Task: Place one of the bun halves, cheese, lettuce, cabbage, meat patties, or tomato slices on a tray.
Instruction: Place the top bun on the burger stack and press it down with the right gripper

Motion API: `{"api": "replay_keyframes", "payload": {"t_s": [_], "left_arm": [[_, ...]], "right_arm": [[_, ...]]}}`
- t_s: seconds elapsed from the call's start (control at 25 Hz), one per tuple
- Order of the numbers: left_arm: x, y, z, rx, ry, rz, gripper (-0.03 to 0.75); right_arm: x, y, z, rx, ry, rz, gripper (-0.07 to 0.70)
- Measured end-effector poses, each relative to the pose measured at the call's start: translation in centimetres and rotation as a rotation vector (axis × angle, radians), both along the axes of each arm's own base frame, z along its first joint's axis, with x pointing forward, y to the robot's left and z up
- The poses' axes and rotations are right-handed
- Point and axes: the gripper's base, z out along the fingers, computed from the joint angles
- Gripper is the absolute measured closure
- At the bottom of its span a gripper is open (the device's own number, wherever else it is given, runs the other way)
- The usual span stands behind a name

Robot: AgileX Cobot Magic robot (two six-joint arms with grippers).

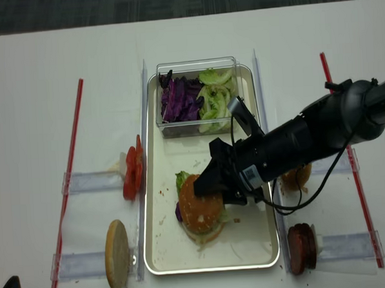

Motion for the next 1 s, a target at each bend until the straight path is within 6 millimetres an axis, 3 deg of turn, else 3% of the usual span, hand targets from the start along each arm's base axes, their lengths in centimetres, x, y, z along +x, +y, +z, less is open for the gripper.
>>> {"api": "replay_keyframes", "payload": {"t_s": [1.0], "left_arm": [[0.0,0.0,0.0,0.000,0.000,0.000,0.235]], "right_arm": [[0.4,-0.9,3.3,-0.186,-0.096,0.057,0.290]]}}
